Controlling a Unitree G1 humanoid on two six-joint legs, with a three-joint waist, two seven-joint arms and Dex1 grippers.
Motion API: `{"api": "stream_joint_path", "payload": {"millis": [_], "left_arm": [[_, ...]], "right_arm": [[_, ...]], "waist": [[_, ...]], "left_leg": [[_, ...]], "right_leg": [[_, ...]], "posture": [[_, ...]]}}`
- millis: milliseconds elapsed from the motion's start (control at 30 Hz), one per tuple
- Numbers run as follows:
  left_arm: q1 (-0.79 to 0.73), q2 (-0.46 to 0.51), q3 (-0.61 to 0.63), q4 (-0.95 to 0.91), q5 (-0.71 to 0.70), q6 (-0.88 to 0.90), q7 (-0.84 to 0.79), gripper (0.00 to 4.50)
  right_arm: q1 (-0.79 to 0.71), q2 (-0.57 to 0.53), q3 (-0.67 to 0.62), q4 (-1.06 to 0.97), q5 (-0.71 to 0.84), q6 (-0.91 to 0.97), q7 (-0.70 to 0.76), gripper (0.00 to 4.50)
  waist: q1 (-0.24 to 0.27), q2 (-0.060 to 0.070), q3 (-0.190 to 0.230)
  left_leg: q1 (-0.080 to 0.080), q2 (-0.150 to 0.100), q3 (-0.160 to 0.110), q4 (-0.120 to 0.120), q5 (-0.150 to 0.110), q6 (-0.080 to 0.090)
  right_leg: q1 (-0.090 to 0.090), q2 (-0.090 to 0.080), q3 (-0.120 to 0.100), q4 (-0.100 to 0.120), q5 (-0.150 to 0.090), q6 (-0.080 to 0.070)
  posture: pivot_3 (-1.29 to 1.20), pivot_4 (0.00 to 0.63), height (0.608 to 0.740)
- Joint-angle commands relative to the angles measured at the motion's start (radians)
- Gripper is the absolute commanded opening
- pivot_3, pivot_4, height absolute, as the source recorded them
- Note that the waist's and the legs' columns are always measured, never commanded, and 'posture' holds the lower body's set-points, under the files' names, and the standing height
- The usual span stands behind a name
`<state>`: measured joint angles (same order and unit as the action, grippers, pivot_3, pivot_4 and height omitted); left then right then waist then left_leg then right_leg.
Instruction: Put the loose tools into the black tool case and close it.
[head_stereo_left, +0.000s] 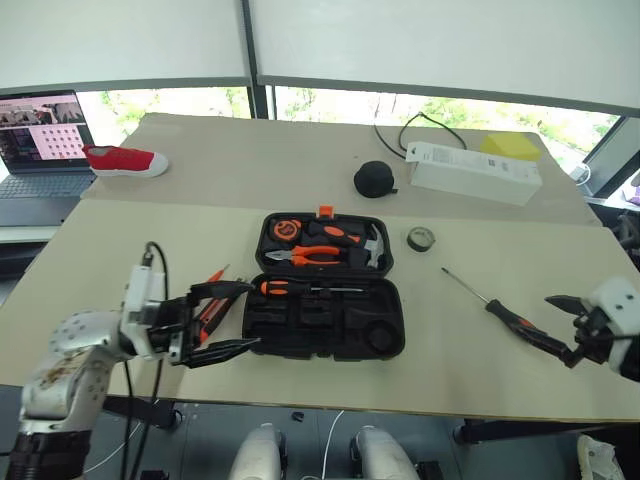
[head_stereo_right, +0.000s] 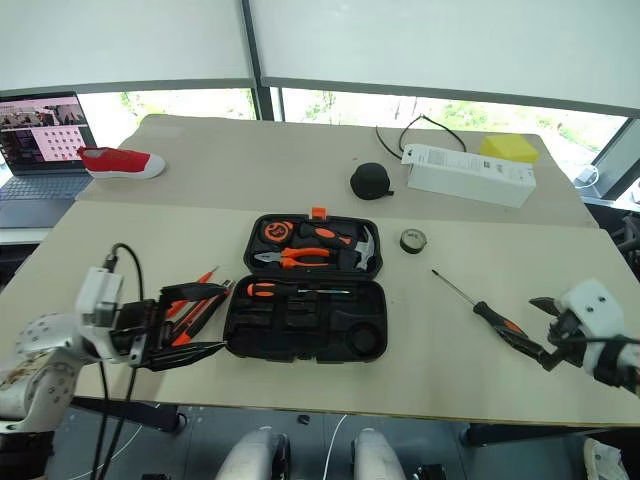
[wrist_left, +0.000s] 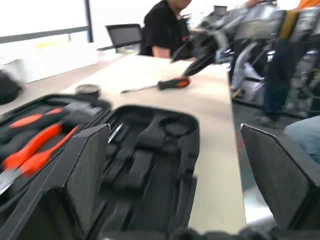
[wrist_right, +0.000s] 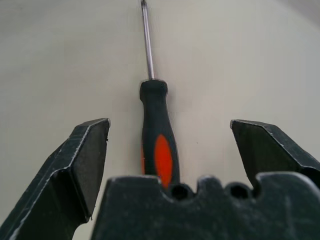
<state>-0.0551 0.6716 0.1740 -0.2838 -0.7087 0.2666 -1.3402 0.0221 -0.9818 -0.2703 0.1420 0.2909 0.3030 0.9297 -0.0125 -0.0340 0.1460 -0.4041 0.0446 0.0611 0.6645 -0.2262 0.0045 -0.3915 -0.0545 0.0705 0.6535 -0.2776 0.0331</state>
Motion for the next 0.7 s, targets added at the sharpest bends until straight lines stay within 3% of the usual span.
{"api": "stream_joint_path", "payload": {"millis": [33, 133, 267, 467, 567, 700], "left_arm": [[-0.009, 0.0, -0.012, -0.051, -0.016, 0.004, 0.016, 4.5], [-0.005, 0.009, -0.009, -0.058, -0.018, 0.003, 0.016, 4.5], [0.01, 0.024, 0.013, -0.059, -0.022, -0.001, 0.015, 4.5], [0.051, 0.017, 0.095, -0.027, -0.035, -0.013, 0.059, 4.5], [0.094, 0.016, 0.13, 0.003, -0.018, -0.03, 0.063, 4.5], [0.177, 0.003, 0.177, 0.025, 0.008, -0.067, 0.083, 4.5]], "right_arm": [[-0.095, -0.031, 0.081, 0.088, -0.057, 0.047, 0.035, 3.47], [-0.162, -0.048, 0.141, 0.12, -0.083, 0.098, 0.072, 2.42], [-0.189, -0.07, 0.128, 0.113, -0.07, 0.061, 0.127, 1.08], [-0.195, -0.084, 0.055, -0.138, 0.121, -0.081, 0.408, 0.99], [-0.317, -0.037, 0.155, -0.261, 0.145, 0.035, 0.37, 0.99], [-0.528, 0.099, 0.371, -0.37, 0.058, 0.161, 0.267, 0.99]], "waist": [[0.0, 0.0, 0.0], [-0.004, 0.001, 0.0], [-0.002, 0.001, 0.0], [-0.004, 0.003, 0.001], [-0.02, 0.003, 0.001], [-0.03, 0.001, 0.003]], "left_leg": [[-0.001, 0.0, 0.0, 0.0, 0.0, 0.0], [-0.001, -0.001, 0.0, -0.001, -0.001, 0.001], [-0.001, 0.0, -0.001, -0.001, -0.001, 0.001], [-0.002, 0.001, -0.001, -0.001, -0.001, 0.001], [0.0, 0.003, -0.004, -0.001, -0.001, 0.001], [0.0, 0.005, -0.006, -0.001, -0.001, 0.001]], "right_leg": [[-0.001, 0.0, 0.0, 0.0, 0.0, 0.0], [-0.001, 0.0, 0.0, -0.001, 0.0, 0.0], [0.001, 0.0, 0.0, -0.004, 0.001, 0.002], [0.0, -0.001, 0.0, -0.005, 0.001, 0.003], [0.001, 0.0, 0.0, -0.005, 0.002, 0.002], [0.0, 0.001, -0.001, -0.005, 0.003, 0.001]], "posture": [[0.0, 0.15, 0.74], [0.0, 0.15, 0.74], [0.0, 0.15, 0.74], [0.0, 0.15, 0.74], [0.0, 0.15, 0.74], [0.0, 0.15, 0.74]]}}
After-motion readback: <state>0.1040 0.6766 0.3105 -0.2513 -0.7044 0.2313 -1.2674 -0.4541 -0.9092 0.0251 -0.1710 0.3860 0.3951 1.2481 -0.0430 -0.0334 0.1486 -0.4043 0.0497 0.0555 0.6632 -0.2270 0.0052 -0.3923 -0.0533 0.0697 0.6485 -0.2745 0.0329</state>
